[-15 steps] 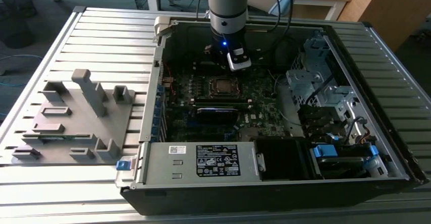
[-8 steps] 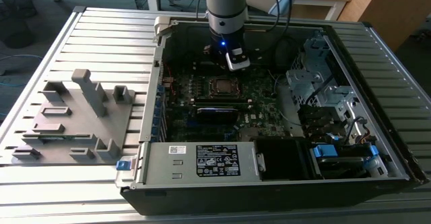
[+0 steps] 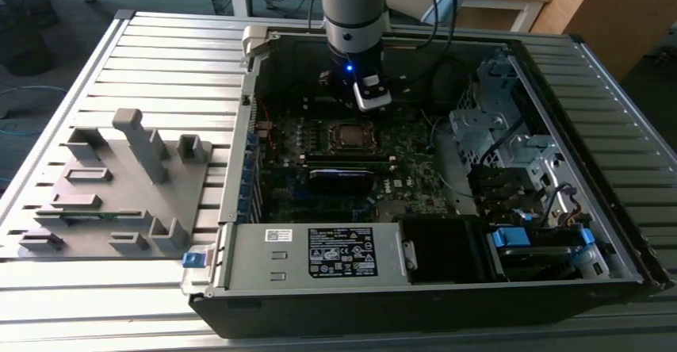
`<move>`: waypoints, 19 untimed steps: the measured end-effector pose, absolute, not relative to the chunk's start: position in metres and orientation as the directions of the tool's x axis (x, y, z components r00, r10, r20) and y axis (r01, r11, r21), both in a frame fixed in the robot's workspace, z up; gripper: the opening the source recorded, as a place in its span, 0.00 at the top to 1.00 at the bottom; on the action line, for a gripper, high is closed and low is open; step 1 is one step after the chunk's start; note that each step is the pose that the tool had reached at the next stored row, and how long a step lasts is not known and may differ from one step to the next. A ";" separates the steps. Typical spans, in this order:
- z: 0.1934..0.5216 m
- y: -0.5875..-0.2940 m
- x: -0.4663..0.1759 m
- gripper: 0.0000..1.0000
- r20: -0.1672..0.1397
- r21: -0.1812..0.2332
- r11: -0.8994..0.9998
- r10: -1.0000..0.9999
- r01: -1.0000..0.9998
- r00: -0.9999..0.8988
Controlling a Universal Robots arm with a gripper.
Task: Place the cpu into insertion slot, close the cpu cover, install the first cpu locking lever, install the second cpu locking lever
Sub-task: 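Install the first cpu locking lever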
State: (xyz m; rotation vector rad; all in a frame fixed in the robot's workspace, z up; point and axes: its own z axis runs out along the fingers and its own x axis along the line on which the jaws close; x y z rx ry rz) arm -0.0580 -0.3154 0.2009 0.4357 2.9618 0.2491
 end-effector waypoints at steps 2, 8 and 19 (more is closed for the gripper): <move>0.201 -0.315 -0.058 0.90 -0.112 0.183 0.944 0.296 0.273 -0.949; 0.200 -0.313 -0.059 0.90 -0.114 0.183 0.944 0.296 0.273 -0.948; 0.199 -0.312 -0.060 0.90 -0.115 0.184 0.944 0.296 0.273 -0.948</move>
